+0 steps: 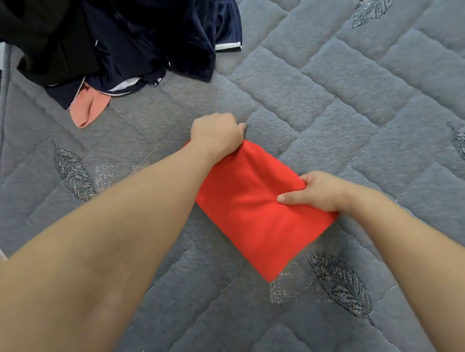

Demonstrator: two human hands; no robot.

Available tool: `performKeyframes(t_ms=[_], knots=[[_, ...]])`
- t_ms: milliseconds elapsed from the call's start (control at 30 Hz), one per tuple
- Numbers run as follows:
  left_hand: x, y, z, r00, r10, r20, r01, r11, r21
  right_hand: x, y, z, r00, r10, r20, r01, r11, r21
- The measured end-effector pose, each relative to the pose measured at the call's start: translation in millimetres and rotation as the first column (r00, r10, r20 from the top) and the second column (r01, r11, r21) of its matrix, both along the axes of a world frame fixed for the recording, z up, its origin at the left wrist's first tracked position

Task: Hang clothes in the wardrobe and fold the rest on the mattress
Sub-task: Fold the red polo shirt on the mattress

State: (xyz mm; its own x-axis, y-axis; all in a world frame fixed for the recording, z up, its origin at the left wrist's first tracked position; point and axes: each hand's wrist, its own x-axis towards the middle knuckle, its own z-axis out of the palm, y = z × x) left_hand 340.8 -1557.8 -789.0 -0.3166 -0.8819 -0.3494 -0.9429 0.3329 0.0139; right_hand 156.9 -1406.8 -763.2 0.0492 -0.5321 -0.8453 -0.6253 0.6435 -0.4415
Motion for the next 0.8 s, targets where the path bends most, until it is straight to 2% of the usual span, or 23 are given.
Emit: performKeyframes(t_ms=[67,133,167,200,267,300,333,400,467,533,600,667,733,800], knots=[[7.1,2.6,1.1,0.997,0.023,-0.075,-0.019,0.998,0.057,-0.5,-2.3,-1.0,0.968,0.045,-0.246,-0.073,0.992,-0.104],[21.0,0.7,9.7,0.964,0.12,-0.237,-0.047,0.956,0.29,18.3,18.6,-2.5,0.872,-0.158,-0.464,0.015,0.955,-0.298],[29.0,0.3,16.3,0.931,0.194,-0.31,-0.046,0.903,0.427,32.0,32.5,-3.3,0.806,-0.334,-0.488,0.147,0.912,-0.382],[35.9,1.4,20.8,0.905,0.239,-0.352,-0.017,0.848,0.53,44.9,44.8,-2.9,0.719,-0.529,-0.451,0.361,0.839,-0.408],[43.4,6.4,19.6,0.916,0.192,-0.352,0.052,0.813,0.58,63.2,60.4,-5.3,0.433,-0.828,-0.356,0.796,0.537,-0.28],[42.6,9.1,15.5,0.928,0.148,-0.341,0.067,0.836,0.545,69.2,64.8,-7.4,0.321,-0.888,-0.329,0.897,0.397,-0.196],[38.9,11.2,12.0,0.935,0.117,-0.335,0.071,0.864,0.499,74.0,66.9,-8.6,0.255,-0.931,-0.261,0.946,0.297,-0.134],[29.3,11.5,9.0,0.948,0.076,-0.31,0.072,0.896,0.438,82.4,64.5,-8.0,0.161,-0.987,0.021,0.987,0.161,-0.015],[22.6,8.3,8.2,0.965,0.01,-0.263,0.091,0.924,0.371,84.7,53.5,-4.8,0.131,-0.973,0.188,0.989,0.142,0.046],[21.3,7.7,9.4,0.964,-0.013,-0.265,0.095,0.949,0.3,77.9,43.6,-4.3,0.105,-0.965,0.238,0.987,0.131,0.094],[27.8,12.7,10.5,0.957,0.035,-0.287,0.046,0.962,0.27,68.0,39.2,-3.9,0.06,-0.955,0.291,0.967,0.128,0.22],[34.1,20.7,9.6,0.949,0.082,-0.306,0.002,0.964,0.266,60.9,45.2,-2.6,0.044,-0.931,0.362,0.923,0.176,0.341],[33.8,28.0,11.5,0.944,0.09,-0.316,-0.009,0.969,0.249,55.5,57.1,-0.8,0.011,-0.908,0.418,0.901,0.19,0.39],[21.7,34.5,17.7,0.944,0.07,-0.321,0.006,0.973,0.231,45.8,70.6,3.6,-0.034,-0.897,0.44,0.905,0.159,0.395]])
